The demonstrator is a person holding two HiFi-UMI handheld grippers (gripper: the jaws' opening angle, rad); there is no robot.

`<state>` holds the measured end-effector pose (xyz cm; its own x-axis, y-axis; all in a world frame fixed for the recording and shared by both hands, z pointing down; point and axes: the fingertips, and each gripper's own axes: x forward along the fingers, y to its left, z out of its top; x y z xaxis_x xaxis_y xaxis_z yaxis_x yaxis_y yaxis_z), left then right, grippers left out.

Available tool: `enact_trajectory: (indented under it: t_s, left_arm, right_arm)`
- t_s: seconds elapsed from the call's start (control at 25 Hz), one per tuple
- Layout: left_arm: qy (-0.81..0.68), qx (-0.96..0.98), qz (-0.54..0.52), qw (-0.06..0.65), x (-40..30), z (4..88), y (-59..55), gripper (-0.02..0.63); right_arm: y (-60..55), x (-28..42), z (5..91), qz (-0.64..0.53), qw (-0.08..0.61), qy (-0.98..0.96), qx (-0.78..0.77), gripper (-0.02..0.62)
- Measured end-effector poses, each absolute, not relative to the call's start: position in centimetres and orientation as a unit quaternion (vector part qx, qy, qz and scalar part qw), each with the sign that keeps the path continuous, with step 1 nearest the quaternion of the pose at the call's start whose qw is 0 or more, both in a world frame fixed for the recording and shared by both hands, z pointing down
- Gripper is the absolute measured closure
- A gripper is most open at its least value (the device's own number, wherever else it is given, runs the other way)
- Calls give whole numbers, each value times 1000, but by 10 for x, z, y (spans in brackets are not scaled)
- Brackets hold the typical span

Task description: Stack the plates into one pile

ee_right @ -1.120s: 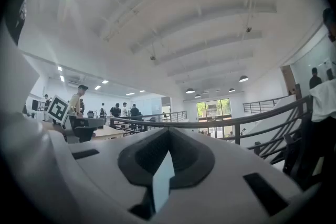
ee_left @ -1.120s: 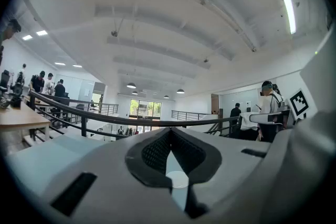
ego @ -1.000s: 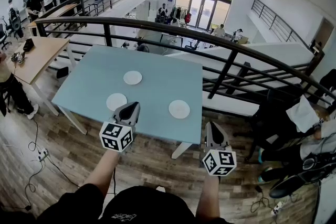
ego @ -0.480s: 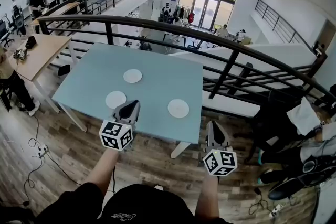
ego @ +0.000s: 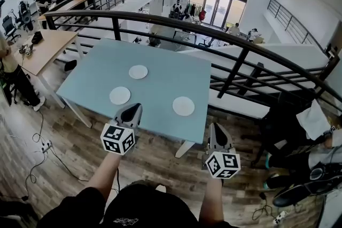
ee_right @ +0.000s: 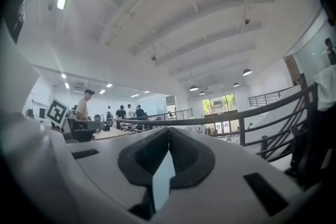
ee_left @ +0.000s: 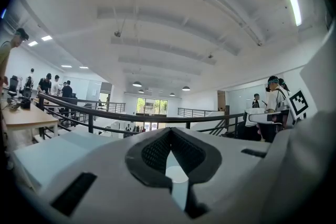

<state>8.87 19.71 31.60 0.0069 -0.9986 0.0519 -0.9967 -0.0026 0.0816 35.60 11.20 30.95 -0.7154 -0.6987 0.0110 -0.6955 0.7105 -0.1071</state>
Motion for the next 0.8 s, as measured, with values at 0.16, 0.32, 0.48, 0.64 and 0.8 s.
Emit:
enact_trajectory:
  t_s: [0.16, 0.32, 0.48, 0.64, 0.8]
  left_arm:
    - [-710, 703, -8, 44, 92, 315, 203, 597]
    - [-713, 700, -4, 39, 91, 315, 209, 597]
    - [-718, 695, -13, 39, 75, 312, 215, 597]
    - [-714, 698, -18, 43, 53, 314, 220, 598]
    - [-704, 708, -18, 43, 25, 314, 226, 597]
  right_arm:
    - [114, 355, 309, -55, 20, 930, -363, 588]
    - [117, 348, 308, -53, 22, 934, -353, 589]
    - [124, 328, 306, -53, 24, 938, -342, 588]
    - [133, 304, 307, -55, 20, 938, -342, 588]
    - [142, 278, 305, -56, 21, 934, -353, 588]
